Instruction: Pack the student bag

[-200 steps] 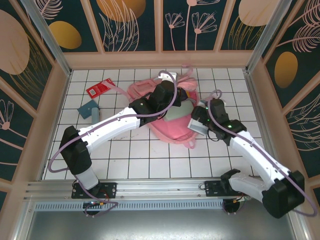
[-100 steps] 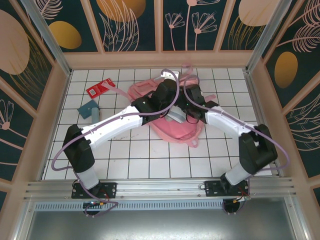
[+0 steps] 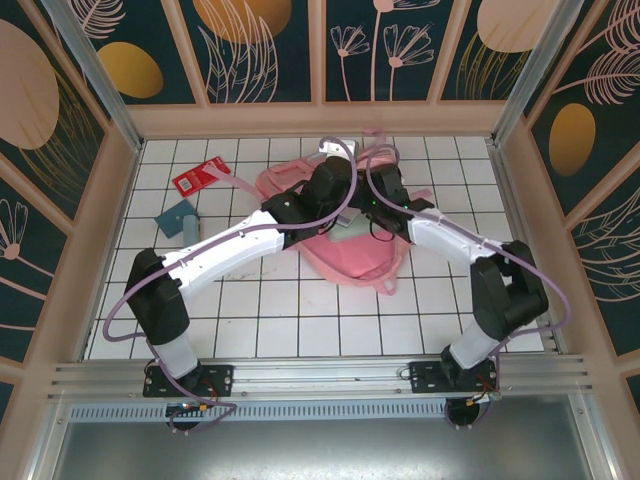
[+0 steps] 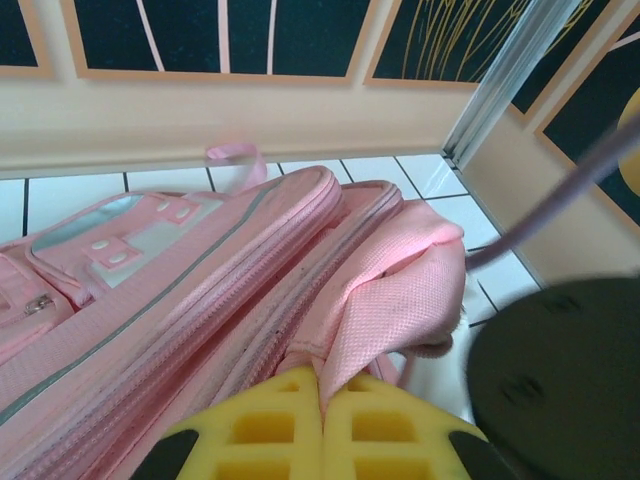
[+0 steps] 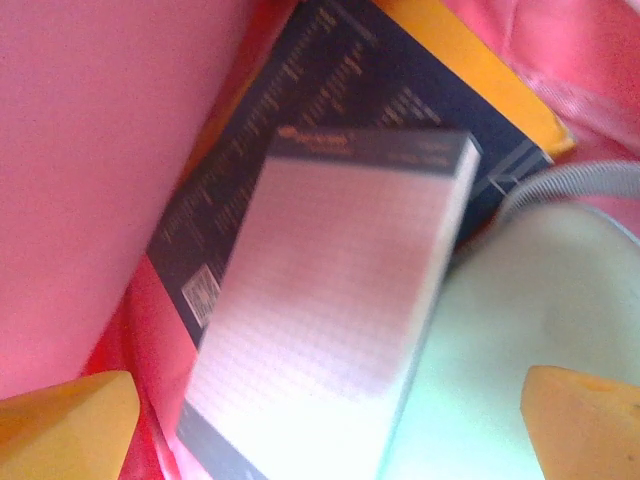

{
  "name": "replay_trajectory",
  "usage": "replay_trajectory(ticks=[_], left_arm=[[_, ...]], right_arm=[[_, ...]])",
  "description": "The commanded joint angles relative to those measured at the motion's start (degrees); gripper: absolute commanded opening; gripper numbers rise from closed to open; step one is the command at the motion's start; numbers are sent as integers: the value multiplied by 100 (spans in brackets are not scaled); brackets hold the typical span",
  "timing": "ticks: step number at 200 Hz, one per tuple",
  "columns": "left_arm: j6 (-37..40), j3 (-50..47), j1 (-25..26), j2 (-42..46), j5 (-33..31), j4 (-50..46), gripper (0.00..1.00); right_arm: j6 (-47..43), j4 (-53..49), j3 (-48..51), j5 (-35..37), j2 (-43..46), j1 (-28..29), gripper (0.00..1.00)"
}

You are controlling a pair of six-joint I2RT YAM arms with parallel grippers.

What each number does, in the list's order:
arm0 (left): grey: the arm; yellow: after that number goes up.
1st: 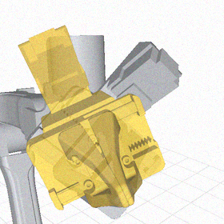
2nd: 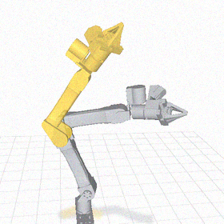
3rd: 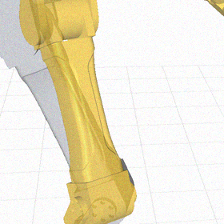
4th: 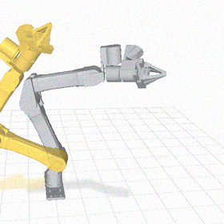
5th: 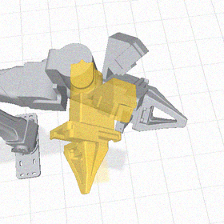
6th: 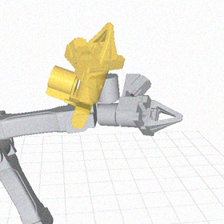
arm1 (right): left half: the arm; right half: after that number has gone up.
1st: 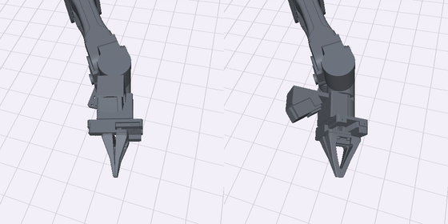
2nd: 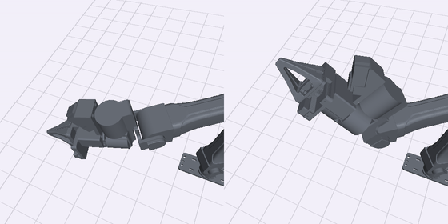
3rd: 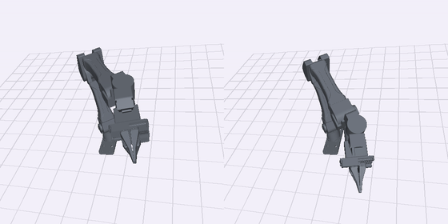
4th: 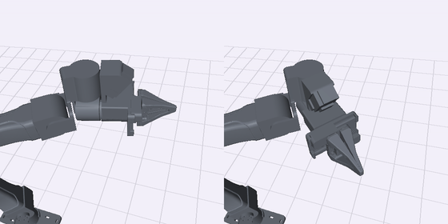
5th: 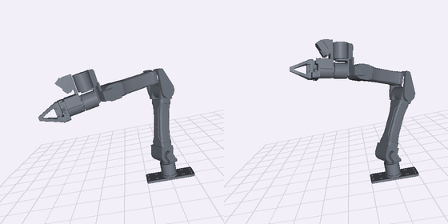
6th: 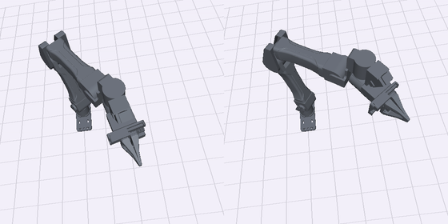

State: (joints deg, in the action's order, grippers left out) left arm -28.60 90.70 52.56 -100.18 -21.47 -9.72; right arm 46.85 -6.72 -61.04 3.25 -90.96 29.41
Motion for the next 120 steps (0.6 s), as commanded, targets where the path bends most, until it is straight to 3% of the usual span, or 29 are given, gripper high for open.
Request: replay_trajectory(ticks=[1,11,29,39,47,120], left_arm=[[30,172,-10,79,-6,358,0],[15,155,-13,68,10,356,0],[-5,125,-18,78,13,370,0],[-13,107,-20,83,19,377,0],[-22,106,-26,89,34,374,0],[-58,75,-23,139,108,356,0]], right_arm=[[-339,606,490,-441,582,3,91],[-376,693,674,-544,671,11,84],[-390,957,970,-675,746,21,61],[-383,1036,1035,-711,696,21,37],[-349,1040,1020,-727,616,12,27],[-252,1257,744,-1019,-163,89,14]])
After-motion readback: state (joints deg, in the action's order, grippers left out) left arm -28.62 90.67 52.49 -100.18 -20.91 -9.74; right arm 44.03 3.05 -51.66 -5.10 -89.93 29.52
